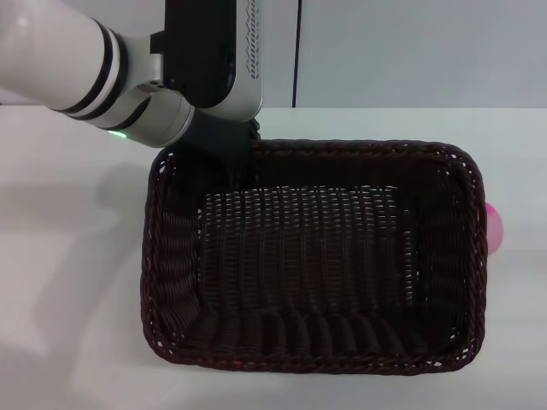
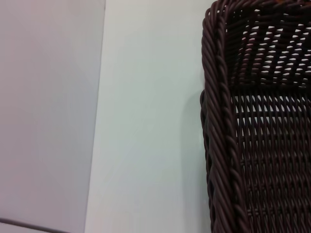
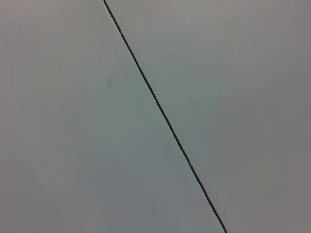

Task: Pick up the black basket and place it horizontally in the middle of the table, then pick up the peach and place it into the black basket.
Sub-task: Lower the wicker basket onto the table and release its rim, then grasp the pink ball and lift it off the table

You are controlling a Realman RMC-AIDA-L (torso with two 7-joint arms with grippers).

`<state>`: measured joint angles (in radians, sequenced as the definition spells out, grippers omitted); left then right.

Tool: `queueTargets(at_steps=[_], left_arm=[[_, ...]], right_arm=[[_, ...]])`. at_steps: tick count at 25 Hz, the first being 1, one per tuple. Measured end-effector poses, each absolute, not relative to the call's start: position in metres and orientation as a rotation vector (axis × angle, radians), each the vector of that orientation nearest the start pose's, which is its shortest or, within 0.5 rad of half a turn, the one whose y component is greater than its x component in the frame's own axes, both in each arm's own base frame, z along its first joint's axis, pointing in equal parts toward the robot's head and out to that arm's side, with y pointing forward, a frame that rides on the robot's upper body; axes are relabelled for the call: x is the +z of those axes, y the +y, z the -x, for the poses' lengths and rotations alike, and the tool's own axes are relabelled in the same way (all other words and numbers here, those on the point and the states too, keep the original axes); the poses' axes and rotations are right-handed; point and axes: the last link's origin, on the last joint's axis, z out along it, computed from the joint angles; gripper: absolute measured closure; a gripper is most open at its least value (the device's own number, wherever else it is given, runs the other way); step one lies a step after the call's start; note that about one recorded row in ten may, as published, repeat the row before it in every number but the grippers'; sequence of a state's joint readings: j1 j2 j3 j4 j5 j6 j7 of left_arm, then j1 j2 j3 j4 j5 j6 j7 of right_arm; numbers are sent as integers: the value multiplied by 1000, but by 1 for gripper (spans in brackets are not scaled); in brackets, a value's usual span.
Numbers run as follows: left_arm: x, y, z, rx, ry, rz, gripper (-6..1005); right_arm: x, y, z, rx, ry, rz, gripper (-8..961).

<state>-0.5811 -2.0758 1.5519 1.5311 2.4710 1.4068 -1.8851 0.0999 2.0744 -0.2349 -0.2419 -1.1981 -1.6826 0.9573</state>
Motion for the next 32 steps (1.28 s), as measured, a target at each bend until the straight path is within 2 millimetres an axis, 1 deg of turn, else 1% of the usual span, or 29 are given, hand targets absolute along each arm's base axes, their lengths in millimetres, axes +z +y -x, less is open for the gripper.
queueTargets(at_steps=[6,12,13,15,16,17,18,22,23,24,25,26,27,28,29,30,31,32], left_arm=[[-19,346,124,437,357,2784,720],[-20,346,125,434,371,2772,673],[-21,346,123,426,412,2753,665],[-21,346,122,419,433,2741,649],[-23,345,119,400,481,2711,416],[-23,345,119,400,481,2711,409],[-27,345,115,376,527,2679,402],[-30,347,107,332,555,2642,374],[-27,351,98,256,545,2604,367],[-27,351,98,256,545,2604,367],[-25,353,94,202,523,2587,366],[-14,359,87,69,431,2558,366],[-14,359,87,69,431,2558,365],[-6,362,85,-7,366,2549,365],[2,364,86,-85,289,2539,365],[8,366,88,-142,231,2531,364],[15,368,92,-226,152,2515,364],[25,368,99,-344,43,2483,363]], right_arm=[[87,195,-390,1180,706,1333,290],[88,195,-391,1174,700,1335,290],[88,195,-391,1173,699,1336,290],[88,195,-391,1173,698,1336,290],[89,195,-391,1172,696,1337,289],[89,195,-391,1172,696,1337,289],[89,195,-391,1170,695,1336,289],[91,193,-392,1166,690,1332,289],[94,192,-392,1157,676,1337,289],[94,192,-392,1157,676,1337,289],[97,191,-392,1148,659,1348,289],[102,190,-388,1132,622,1406,289],[102,190,-388,1132,622,1406,289],[108,191,-382,1110,590,1525,289],[108,191,-382,1110,590,1525,289],[114,192,-380,1093,584,1587,289],[129,199,-376,1036,627,1721,289],[129,199,-376,1036,627,1721,289]])
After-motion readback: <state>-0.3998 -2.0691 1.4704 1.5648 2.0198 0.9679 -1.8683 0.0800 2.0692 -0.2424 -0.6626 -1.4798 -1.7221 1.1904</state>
